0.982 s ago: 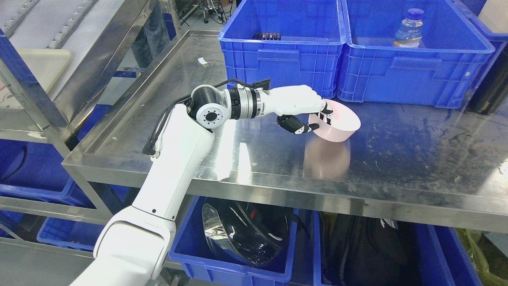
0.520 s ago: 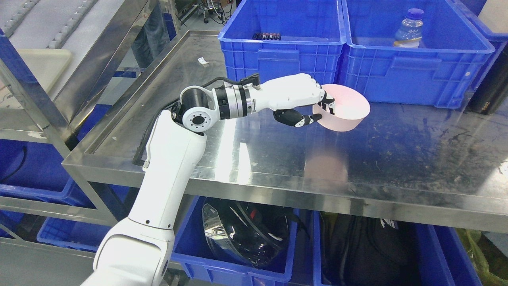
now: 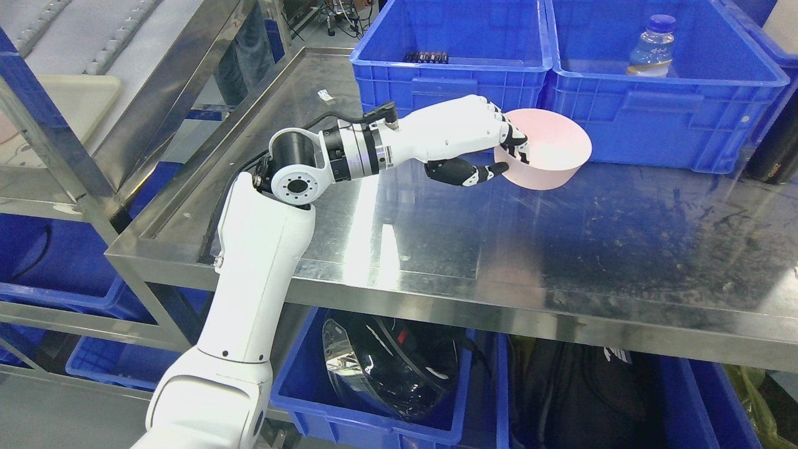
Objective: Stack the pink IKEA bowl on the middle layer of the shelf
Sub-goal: 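Lift the pink bowl off the table with the left hand, then hold the pink bowl raised in the left hand while driving to the shelf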
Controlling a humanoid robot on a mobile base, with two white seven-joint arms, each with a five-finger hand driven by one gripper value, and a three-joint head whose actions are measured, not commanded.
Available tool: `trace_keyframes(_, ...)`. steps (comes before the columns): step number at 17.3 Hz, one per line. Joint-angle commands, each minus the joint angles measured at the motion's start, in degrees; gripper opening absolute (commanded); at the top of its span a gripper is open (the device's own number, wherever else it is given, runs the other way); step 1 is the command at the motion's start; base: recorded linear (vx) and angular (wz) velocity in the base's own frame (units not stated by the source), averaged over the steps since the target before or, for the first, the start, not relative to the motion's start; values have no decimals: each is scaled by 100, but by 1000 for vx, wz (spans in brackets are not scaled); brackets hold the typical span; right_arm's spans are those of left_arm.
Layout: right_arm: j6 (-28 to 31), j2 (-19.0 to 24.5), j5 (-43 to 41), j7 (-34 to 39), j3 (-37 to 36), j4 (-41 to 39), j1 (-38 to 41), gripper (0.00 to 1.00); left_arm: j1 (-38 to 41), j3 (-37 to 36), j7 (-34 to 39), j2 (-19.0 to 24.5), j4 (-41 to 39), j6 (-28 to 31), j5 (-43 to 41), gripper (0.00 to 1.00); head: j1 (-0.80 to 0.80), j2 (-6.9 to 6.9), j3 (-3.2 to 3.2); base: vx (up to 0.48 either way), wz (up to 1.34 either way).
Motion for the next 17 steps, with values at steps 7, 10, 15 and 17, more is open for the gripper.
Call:
trace_keyframes(7, -3, -100, 0, -2, 0, -100, 27, 100, 40, 71, -1, 100, -305, -1, 34, 2, 0, 0, 0, -9, 300)
trace_keyframes(10, -3, -100, 0, -2, 0, -100, 27, 100, 40, 54, -1, 100, -305, -1, 34, 2, 0, 0, 0, -33, 864)
trace_keyframes(15, -3, -100, 0, -2, 0, -100, 27, 100, 40, 1, -10, 100, -305, -10, 34, 3, 0, 0, 0, -27, 1297)
trace_keyframes(17, -3, -100, 0, -2, 0, -100, 27, 100, 40, 1, -10, 100, -305, -36, 34, 3, 0, 2, 0, -16, 1433)
